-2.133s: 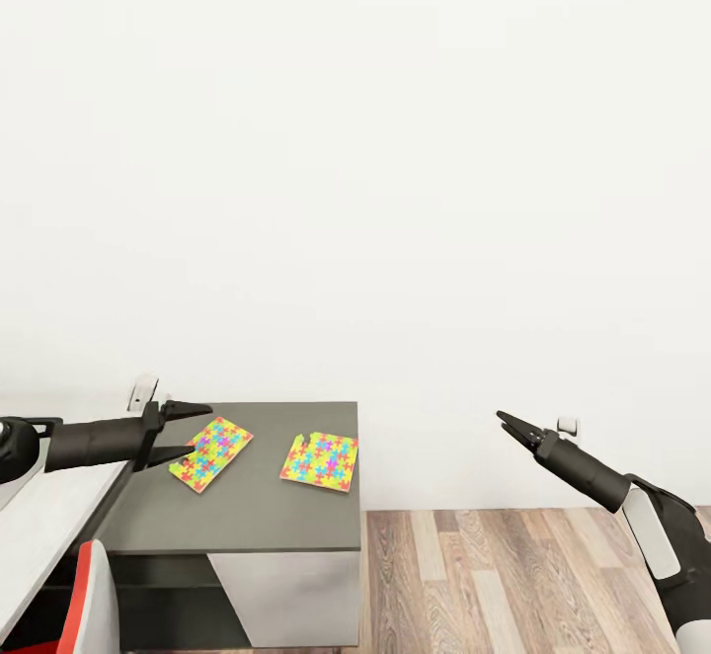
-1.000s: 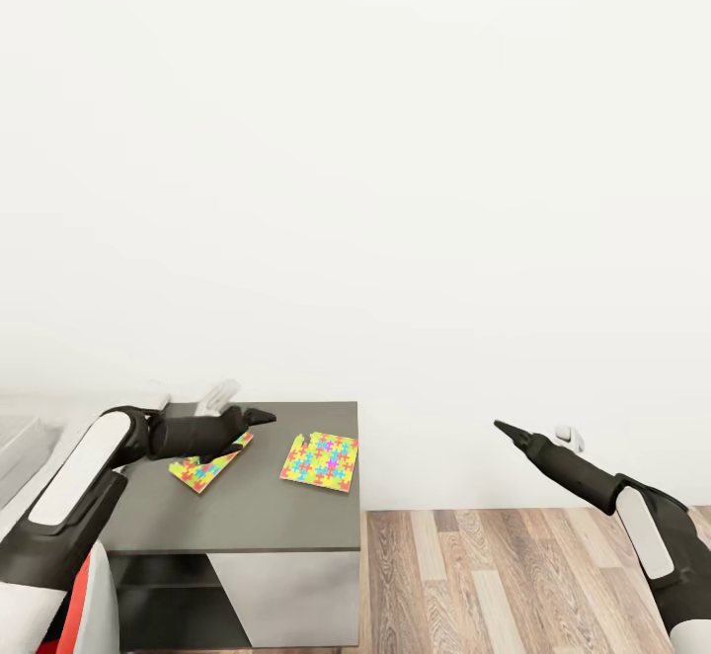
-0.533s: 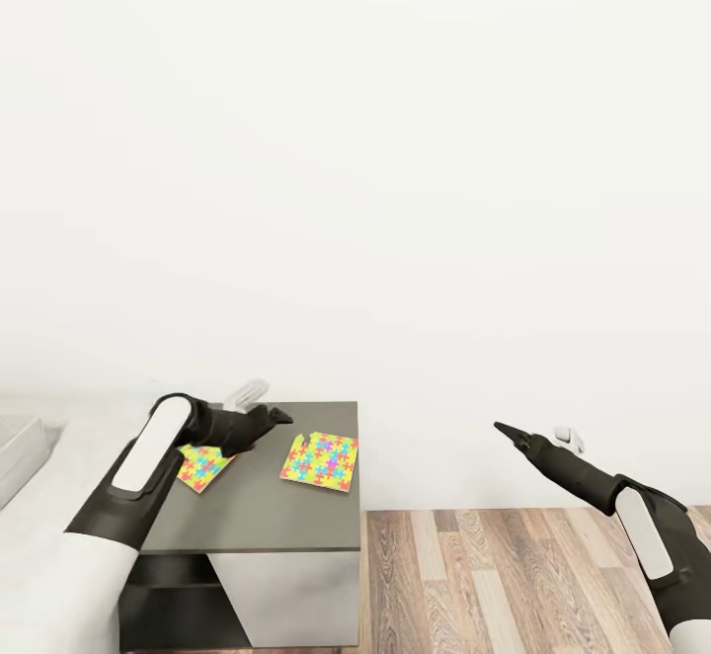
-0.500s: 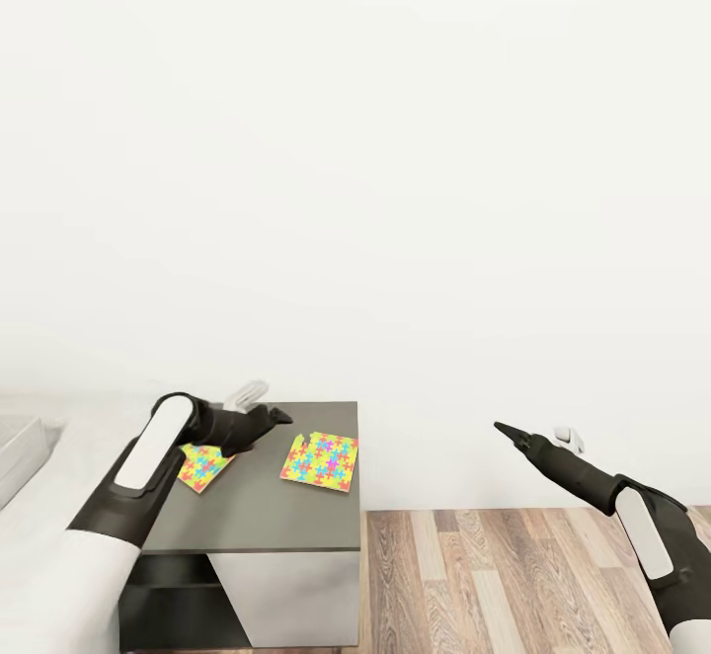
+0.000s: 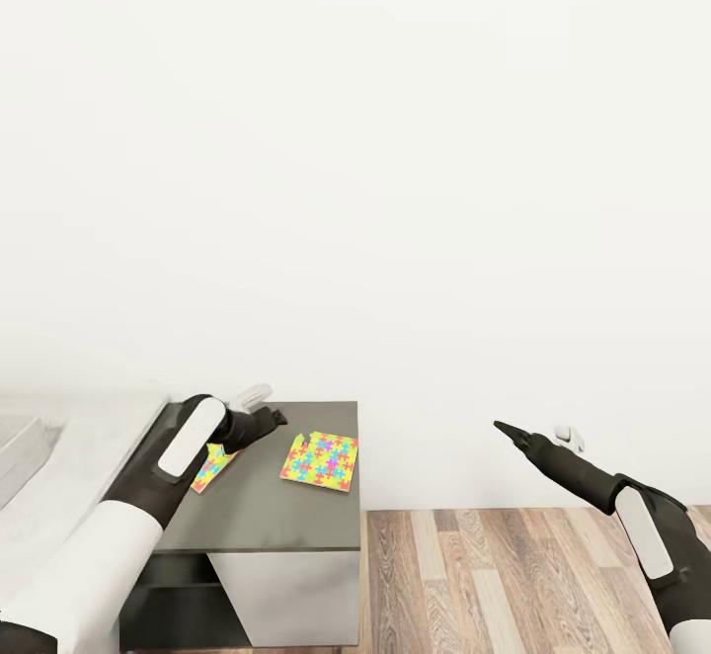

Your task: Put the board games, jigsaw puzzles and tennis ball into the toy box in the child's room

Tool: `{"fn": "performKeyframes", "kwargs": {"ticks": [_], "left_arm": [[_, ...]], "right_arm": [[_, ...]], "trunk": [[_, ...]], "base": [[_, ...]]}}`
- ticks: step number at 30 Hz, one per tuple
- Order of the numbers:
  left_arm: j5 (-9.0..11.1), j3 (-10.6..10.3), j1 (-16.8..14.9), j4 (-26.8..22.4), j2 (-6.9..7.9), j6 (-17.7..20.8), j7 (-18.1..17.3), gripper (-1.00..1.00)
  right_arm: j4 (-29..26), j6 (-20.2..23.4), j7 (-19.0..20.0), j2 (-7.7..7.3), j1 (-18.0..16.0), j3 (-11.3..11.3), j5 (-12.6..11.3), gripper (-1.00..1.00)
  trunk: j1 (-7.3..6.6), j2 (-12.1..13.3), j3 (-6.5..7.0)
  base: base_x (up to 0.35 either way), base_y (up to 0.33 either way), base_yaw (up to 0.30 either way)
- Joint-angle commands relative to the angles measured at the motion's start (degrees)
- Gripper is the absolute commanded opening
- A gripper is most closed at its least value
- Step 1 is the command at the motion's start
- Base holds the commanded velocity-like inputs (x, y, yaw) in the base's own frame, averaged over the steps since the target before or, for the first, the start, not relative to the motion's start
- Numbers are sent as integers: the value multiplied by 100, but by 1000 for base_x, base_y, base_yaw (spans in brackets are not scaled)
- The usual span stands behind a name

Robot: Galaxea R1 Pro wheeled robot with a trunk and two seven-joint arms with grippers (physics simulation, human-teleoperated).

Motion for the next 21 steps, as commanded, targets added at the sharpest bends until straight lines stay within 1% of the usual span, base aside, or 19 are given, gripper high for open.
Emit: {"fn": "performKeyframes", "kwargs": {"ticks": [1, 3, 4, 5, 13, 16, 21], "left_arm": [[-7, -52, -10, -16, 8, -22, -37, 100], [-146, -113, -15, -33, 17, -59, -241, 100], [-187, -125, -17, -36, 20, -67, -285, 100], [-269, -142, -19, -41, 24, -79, -349, 100], [-717, -171, -21, -45, 28, -105, -489, 100], [-774, -173, -21, -44, 25, -104, -502, 100], [-822, -174, -21, -42, 51, -102, -512, 100]], "right_arm": [[1, 39, 7, 0, -6, -7, -21, 100], [10, 39, 3, 2, -6, -2, -17, 100], [13, 39, 4, 1, -6, 0, -15, 100], [19, 39, 3, 1, -6, 0, -13, 100], [32, 40, 6, -2, -6, 0, -17, 100], [33, 40, 6, -3, -6, 0, -16, 100], [26, 40, 6, -3, -6, 0, -18, 100]], "trunk": [[4, -13, -19], [4, -13, -32], [4, -13, -40], [4, -13, -48], [4, -13, -118], [4, -13, -145], [4, -13, -175]], "base": [[0, 0, 0], [0, 0, 0], [0, 0, 0], [0, 0, 0], [7, 0, 0], [105, -30, 0], [166, -131, 0]]}}
